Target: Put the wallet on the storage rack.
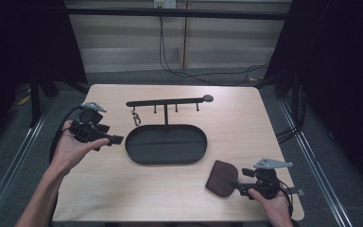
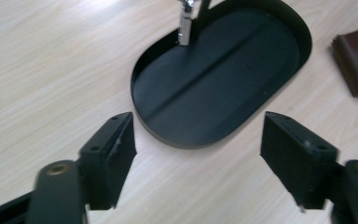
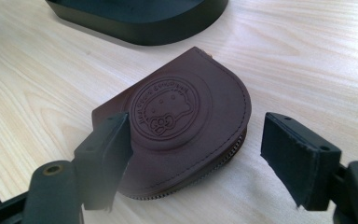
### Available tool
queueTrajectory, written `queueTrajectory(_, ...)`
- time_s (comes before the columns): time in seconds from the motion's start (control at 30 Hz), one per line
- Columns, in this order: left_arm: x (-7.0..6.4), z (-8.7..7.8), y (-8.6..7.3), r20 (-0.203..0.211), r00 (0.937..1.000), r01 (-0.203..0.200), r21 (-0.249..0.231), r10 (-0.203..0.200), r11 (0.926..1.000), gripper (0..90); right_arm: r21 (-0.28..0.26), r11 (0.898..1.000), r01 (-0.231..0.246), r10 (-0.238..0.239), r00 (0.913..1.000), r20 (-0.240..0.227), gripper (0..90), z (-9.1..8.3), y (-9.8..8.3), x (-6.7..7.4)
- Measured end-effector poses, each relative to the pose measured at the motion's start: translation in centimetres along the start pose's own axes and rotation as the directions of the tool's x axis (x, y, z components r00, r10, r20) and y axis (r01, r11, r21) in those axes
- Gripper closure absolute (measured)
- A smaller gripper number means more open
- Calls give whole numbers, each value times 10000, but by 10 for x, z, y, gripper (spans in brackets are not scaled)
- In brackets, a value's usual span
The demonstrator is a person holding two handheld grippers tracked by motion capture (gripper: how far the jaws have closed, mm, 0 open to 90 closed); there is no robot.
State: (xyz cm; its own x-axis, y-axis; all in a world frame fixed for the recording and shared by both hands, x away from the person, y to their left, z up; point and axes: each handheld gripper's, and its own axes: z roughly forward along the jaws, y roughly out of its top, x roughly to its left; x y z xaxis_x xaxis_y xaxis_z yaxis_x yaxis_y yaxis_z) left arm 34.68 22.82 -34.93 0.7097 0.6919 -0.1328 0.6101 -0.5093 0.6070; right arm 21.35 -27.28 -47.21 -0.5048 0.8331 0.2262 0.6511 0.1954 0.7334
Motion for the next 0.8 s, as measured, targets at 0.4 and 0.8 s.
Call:
queueTrajectory(0.4,-2,0,-44,114,9999,-28,-442,33,9990,222,58,9994,-355,354,9994,54,204,-3,2,-4)
queueTrajectory(0.8,-24,24,-89,-155,9991,370,-913,-386,9951,214,1089,9941,-22,-18,9993,362,191,-3,10,-4)
